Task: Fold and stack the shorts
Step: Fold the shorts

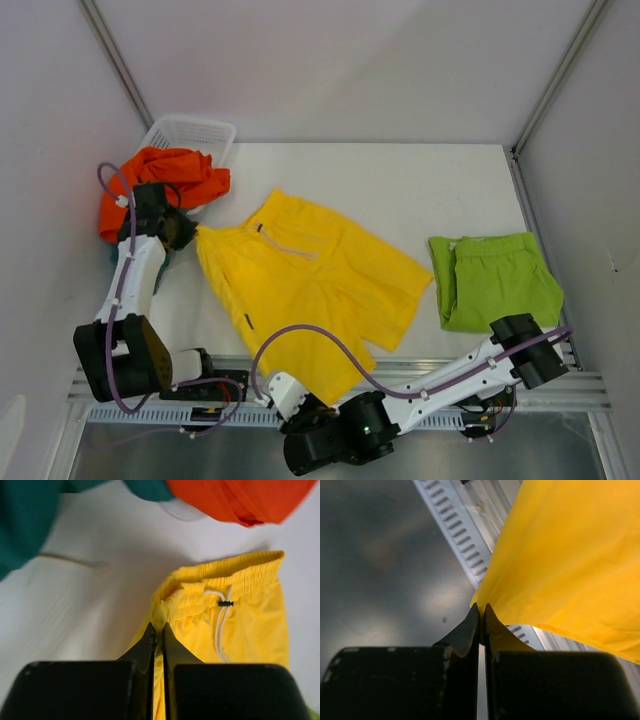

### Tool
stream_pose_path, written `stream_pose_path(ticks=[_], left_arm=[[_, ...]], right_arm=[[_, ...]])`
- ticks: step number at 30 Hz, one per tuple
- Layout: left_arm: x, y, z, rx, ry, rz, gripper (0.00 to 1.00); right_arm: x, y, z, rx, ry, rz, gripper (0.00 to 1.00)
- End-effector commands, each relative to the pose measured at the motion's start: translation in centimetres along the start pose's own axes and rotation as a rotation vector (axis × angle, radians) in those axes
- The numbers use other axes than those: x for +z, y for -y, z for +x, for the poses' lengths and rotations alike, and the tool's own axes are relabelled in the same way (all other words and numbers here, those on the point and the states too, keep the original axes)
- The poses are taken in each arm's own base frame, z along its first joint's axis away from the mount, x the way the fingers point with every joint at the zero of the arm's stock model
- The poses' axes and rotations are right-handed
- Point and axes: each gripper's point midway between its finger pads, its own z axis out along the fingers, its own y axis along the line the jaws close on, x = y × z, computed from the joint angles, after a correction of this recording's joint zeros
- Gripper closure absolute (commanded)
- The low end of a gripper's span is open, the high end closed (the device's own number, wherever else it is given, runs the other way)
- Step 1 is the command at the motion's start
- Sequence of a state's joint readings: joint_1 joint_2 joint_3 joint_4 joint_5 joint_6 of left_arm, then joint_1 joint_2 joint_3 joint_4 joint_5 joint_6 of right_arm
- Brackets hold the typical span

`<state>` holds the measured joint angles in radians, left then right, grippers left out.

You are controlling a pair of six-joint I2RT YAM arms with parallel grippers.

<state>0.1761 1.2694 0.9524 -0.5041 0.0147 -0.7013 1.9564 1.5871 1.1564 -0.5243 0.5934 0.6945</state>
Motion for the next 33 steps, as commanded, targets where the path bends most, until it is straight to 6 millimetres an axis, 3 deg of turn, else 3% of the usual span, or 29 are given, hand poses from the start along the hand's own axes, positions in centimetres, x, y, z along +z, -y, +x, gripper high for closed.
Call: stream_pose_path(ticks=[1, 4, 7, 10, 17, 21, 24, 25, 28, 30, 31, 33], left_arm=[[-4.1, -3.2, -3.8, -0.08, 0.095, -0.211, 1.0], [-6.1, -4.8, -4.8, -0.12, 0.128, -0.232, 1.0], [-7.2, -4.3, -5.3, -0.136, 0.128, -0.173, 1.0], [-8.3, -4.7, -5.3, -0.137, 0.105, -0.211, 1.0], [-13.2, -5.2, -7.7, -0.237, 0.192, -0.183, 1.0], [-14.1, -3.4, -8.0, -0.272, 0.207, -0.08, 1.0], [-13.4, -2.3, -7.4, -0.341, 0.168, -0.017, 1.0], [-13.0, -2.0, -6.9, -0.378, 0.15, -0.002, 1.0], [-12.5, -1.9, -7.4, -0.475, 0.181, 0.012, 1.0], [-11.9, -2.0, -7.5, -0.529, 0.196, 0.019, 1.0], [-11.8, -2.0, -7.7, -0.572, 0.198, 0.024, 1.0], [-11.3, -1.9, -7.7, -0.605, 0.197, 0.028, 1.0]], right_arm=[[-1.3, -3.4, -2.4, -0.062, 0.041, -0.082, 1.0], [-1.9, -4.2, -3.8, -0.055, 0.07, -0.114, 1.0], [-2.4, -3.7, -4.8, -0.025, 0.081, -0.136, 1.0], [-3.5, -2.4, -6.5, 0.024, 0.109, -0.141, 1.0], [-8.2, 1.4, -10.3, 0.102, 0.193, -0.151, 1.0], [-8.8, 5.2, -11.0, 0.126, 0.171, -0.1, 1.0], [-8.6, 9.3, -11.9, 0.15, 0.167, -0.078, 1.0], [-8.4, 11.6, -12.2, 0.177, 0.171, -0.04, 1.0], [-8.5, 15.8, -12.9, 0.193, 0.18, 0.004, 1.0], [-8.5, 17.2, -13.3, 0.187, 0.175, -0.024, 1.0], [-8.4, 19.8, -13.9, 0.227, 0.189, 0.015, 1.0], [-8.3, 21.8, -14.5, 0.225, 0.199, 0.024, 1.0]])
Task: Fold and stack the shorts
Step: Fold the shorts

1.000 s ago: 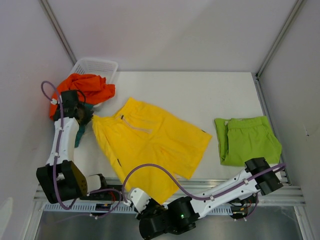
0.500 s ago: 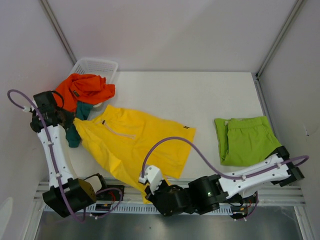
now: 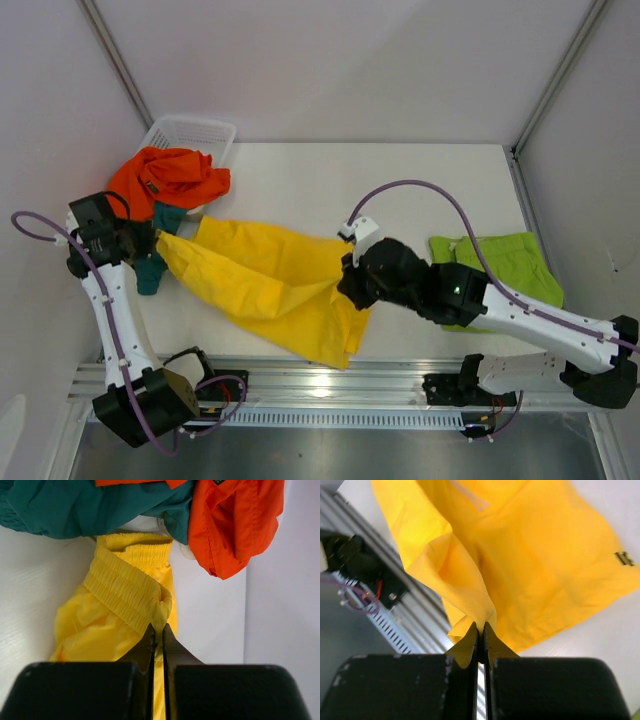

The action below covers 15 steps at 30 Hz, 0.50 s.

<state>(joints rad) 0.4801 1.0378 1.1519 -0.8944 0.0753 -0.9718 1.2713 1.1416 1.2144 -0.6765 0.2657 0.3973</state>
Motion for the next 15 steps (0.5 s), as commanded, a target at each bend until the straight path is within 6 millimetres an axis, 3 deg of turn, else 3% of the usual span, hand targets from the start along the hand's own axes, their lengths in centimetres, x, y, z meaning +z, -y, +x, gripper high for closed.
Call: stream_pose_path(ticks=[1, 2, 4, 5, 8, 9, 15], left_arm=[[0.2, 2.2, -0.6, -0.157, 0.014, 0.085, 1.0], [0.2, 2.5, -0.5, -0.168, 0.004, 0.096, 1.0], [1.1, 2.7, -0.1, -0.184, -0.011, 0.098, 1.0], [1.3, 2.9, 0.0, -0.189, -0.014, 0.096, 1.0], [2.2, 3.5, 0.6, -0.178, -0.014, 0.074, 1.0], [2.2, 4.0, 0.8, -0.167, -0.006, 0.072, 1.0], [4.0, 4.8, 2.0, -0.186, -0.013, 0.023, 1.0]], right_arm=[[-0.5, 1.7, -1.7, -0.039, 0.006, -0.088, 1.0], [0.0, 3.8, -2.6, -0.02, 0.021, -0.051, 1.0], [0.2, 5.0, -3.1, 0.001, 0.018, -0.068, 1.0], [0.3, 6.9, -3.8, 0.031, 0.03, -0.036, 1.0], [0.9, 8.5, -4.5, 0.058, 0.038, -0.057, 1.0], [1.3, 10.2, -4.6, 0.086, 0.037, -0.028, 1.0], [2.9, 14.4, -5.0, 0.166, 0.03, -0.02, 1.0]])
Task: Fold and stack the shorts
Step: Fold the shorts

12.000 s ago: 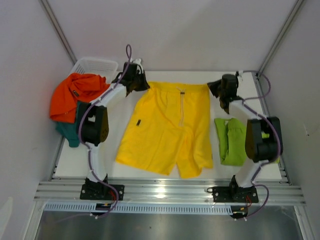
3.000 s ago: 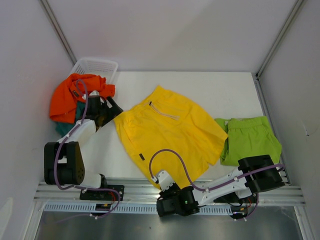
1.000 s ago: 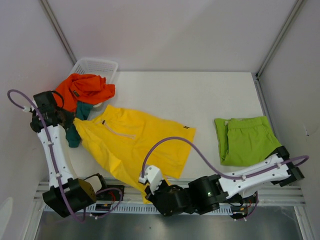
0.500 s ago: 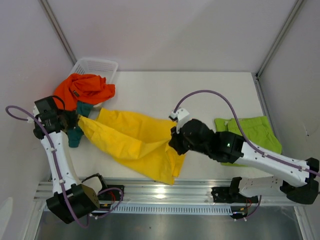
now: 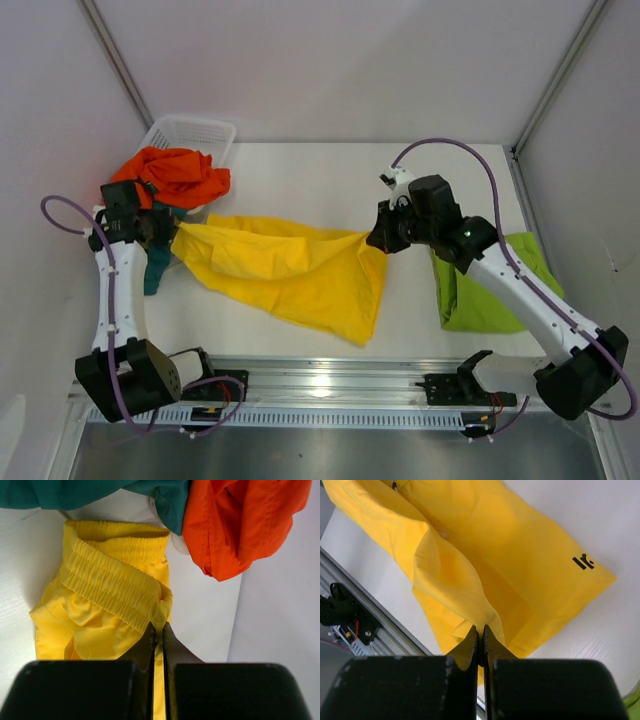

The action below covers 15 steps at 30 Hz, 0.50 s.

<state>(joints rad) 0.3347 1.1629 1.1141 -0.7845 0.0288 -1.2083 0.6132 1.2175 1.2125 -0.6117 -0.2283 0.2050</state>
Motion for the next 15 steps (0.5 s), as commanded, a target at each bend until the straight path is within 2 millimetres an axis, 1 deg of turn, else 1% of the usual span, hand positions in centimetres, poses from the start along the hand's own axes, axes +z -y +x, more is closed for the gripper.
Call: stream_pose_path(ticks=[1, 3, 4, 6, 7, 8, 9, 10, 11, 12, 13, 15], left_arm=[[-0.3, 3.0, -0.8, -0.055, 0.061, 0.056, 1.0], [0.4, 3.3, -0.3, -0.06, 0.054, 0.048, 1.0], [0.6, 3.3, -0.3, -0.062, 0.06, 0.042, 1.0], [1.3, 3.6, 0.0, -0.065, 0.057, 0.028, 1.0], [1.7, 3.5, 0.0, -0.067, 0.062, 0.014, 1.0], [1.8, 3.8, 0.4, -0.064, 0.058, 0.016, 1.0], [2.5, 4.1, 0.6, -0.064, 0.056, 0.014, 1.0], [2.8, 4.4, 0.8, -0.06, 0.053, 0.012, 1.0], [2.9, 4.9, 1.2, -0.048, 0.047, 0.016, 1.0], [3.6, 4.9, 1.4, -0.044, 0.041, -0.01, 1.0], [3.9, 5.1, 1.6, -0.039, 0.039, -0.02, 1.0], [4.2, 5.8, 2.1, -0.035, 0.034, -0.025, 1.0]], right_arm=[[1.4, 0.8, -1.1, -0.001, 0.008, -0.068, 1.0], [2.1, 1.8, -1.2, 0.014, 0.001, -0.062, 1.0], [2.9, 2.9, -1.1, 0.036, -0.012, -0.042, 1.0], [3.7, 3.8, -1.3, 0.052, -0.014, -0.026, 1.0], [4.4, 4.8, -1.2, 0.069, -0.025, -0.007, 1.0], [4.8, 5.4, -1.3, 0.079, -0.023, 0.007, 1.0], [5.0, 5.8, -1.4, 0.085, -0.022, 0.012, 1.0], [5.4, 7.1, -1.5, 0.105, -0.02, 0.033, 1.0], [5.6, 7.4, -1.7, 0.118, -0.016, 0.03, 1.0], [5.8, 7.8, -1.7, 0.128, -0.014, 0.027, 1.0], [5.8, 8.5, -2.3, 0.136, 0.002, 0.035, 1.0], [6.6, 9.6, -2.2, 0.153, -0.007, 0.049, 1.0]])
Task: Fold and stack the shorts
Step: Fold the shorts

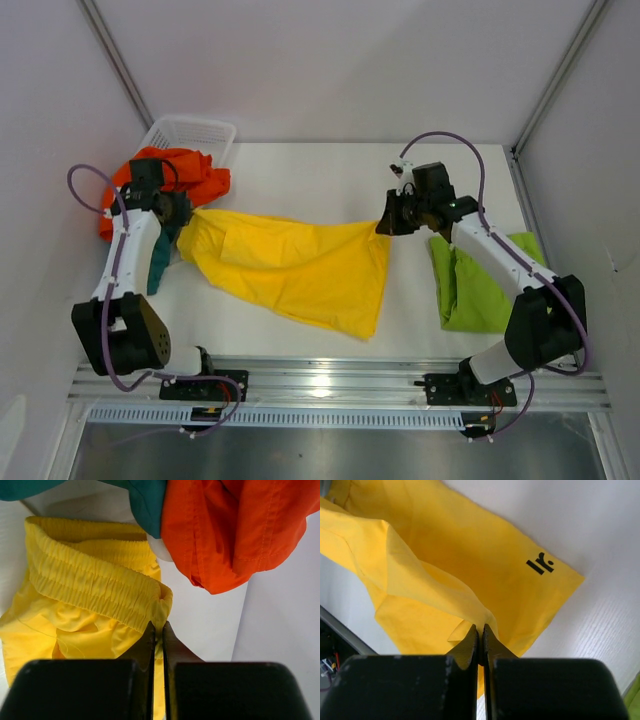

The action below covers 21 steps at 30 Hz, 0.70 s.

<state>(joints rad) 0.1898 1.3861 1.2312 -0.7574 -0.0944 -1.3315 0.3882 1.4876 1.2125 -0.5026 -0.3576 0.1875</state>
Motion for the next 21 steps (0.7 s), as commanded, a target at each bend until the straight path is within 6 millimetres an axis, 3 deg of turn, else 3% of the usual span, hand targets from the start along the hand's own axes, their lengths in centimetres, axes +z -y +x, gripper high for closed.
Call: stream_pose_path(ticks=[1, 5, 9, 11, 15, 16, 17, 18, 19, 21], left_arm=[[0.2, 2.8, 0.1, -0.022, 0.02, 0.037, 1.0], [0.9, 3.9, 0.6, -0.017, 0.023, 0.036, 1.0], [1.9, 4.4, 0.8, -0.02, 0.026, 0.033, 1.0], [2.5, 5.2, 1.0, 0.012, 0.021, 0.051, 0.95], [3.4, 6.4, 1.6, 0.043, 0.03, 0.045, 0.95], [3.5, 6.5, 1.6, 0.046, 0.026, 0.041, 0.94], [3.9, 6.6, 1.9, 0.058, 0.02, 0.036, 0.91], [4.4, 6.7, 2.1, 0.073, 0.011, 0.033, 0.64], [4.7, 7.0, 2.5, 0.09, -0.006, 0.043, 0.44], [4.9, 7.6, 3.0, 0.128, -0.023, 0.064, 0.01]], right_arm=[[0.3, 0.3, -3.4, -0.008, 0.089, -0.026, 1.0], [1.7, 2.7, -3.9, 0.03, 0.092, -0.001, 1.0], [4.4, 5.0, -4.0, 0.074, 0.063, 0.013, 0.99], [5.3, 5.9, -4.2, 0.086, 0.052, 0.034, 0.99], [6.9, 9.1, -4.5, 0.162, 0.059, 0.054, 1.0], [7.2, 9.4, -4.7, 0.181, 0.07, 0.051, 0.98], [7.5, 9.7, -4.8, 0.188, 0.068, 0.048, 0.9], [7.7, 9.9, -5.1, 0.192, 0.065, 0.049, 0.76], [8.5, 10.8, -4.6, 0.204, 0.046, 0.078, 0.47], [8.8, 11.4, -4.4, 0.217, 0.027, 0.098, 0.34]])
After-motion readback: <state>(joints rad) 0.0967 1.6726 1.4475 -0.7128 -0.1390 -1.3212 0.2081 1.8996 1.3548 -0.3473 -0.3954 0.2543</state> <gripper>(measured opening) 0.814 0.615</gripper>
